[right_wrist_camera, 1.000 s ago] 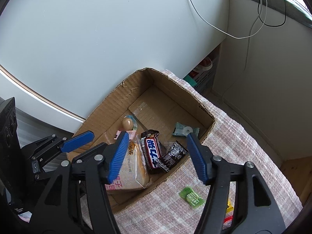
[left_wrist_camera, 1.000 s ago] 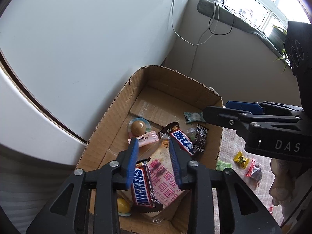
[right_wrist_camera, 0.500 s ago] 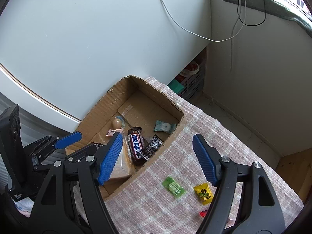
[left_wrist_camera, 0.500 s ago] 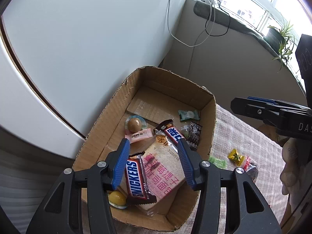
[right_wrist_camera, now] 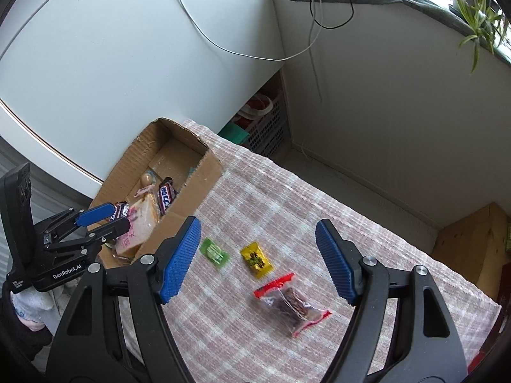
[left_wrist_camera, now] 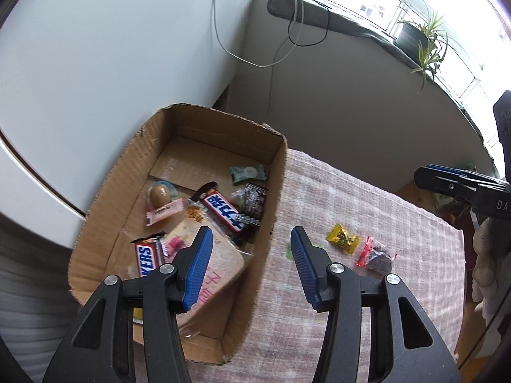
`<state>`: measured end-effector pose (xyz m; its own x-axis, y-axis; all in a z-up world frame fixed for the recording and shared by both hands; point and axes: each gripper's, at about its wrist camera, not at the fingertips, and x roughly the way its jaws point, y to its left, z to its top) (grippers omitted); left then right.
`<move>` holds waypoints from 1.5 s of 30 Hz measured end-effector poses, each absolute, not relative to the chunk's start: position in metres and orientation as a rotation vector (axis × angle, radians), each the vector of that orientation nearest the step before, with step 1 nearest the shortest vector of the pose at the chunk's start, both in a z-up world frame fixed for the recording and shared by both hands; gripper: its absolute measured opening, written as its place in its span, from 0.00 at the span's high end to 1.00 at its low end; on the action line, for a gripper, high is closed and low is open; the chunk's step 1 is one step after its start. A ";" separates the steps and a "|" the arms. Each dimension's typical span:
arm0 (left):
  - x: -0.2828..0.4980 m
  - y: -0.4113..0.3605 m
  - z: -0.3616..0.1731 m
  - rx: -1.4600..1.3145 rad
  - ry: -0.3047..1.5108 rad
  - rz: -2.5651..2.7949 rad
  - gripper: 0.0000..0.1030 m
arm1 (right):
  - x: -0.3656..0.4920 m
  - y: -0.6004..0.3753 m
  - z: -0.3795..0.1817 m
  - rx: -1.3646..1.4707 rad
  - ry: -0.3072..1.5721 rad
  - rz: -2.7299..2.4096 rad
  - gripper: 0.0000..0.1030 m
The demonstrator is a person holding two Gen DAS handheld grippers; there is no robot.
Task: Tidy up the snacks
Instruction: 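Move both open grippers back over the remaining snacks on the table, then grasp the yellow-wrapped candy with the left gripper while the right grasps the red-topped clear bag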
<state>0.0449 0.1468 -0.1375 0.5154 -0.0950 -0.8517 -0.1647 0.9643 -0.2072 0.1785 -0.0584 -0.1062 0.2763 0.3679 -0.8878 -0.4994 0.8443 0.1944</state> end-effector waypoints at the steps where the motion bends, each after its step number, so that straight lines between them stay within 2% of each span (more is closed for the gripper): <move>1: 0.046 0.141 -0.138 -0.274 1.035 0.030 0.52 | 0.177 -0.065 -0.108 -0.130 1.157 0.577 0.25; 11: 0.055 0.089 -0.148 -0.228 1.092 -0.095 0.52 | 0.150 -0.096 -0.133 -0.219 1.202 0.597 0.25; 19: 0.056 0.074 -0.179 -0.301 1.193 -0.113 0.52 | 0.133 -0.088 -0.170 -0.379 1.240 0.650 0.25; 26: 0.064 0.066 -0.196 -0.326 1.228 -0.108 0.61 | 0.134 -0.088 -0.192 -0.396 1.265 0.677 0.25; 37: 0.100 0.043 -0.211 -0.332 1.276 -0.156 0.63 | 0.140 -0.075 -0.214 -0.440 1.262 0.745 0.25; 41: 0.108 0.040 -0.220 -0.373 1.308 -0.165 0.73 | 0.143 -0.072 -0.220 -0.437 1.266 0.751 0.25; 45: 0.113 0.036 -0.223 -0.390 1.319 -0.171 0.74 | 0.145 -0.070 -0.226 -0.426 1.272 0.757 0.25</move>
<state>0.1134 0.0360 -0.2225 0.2482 -0.3395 -0.9073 -0.0973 0.9231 -0.3720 0.1452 -0.0696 -0.2264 0.1048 0.2699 -0.9572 -0.7130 0.6914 0.1169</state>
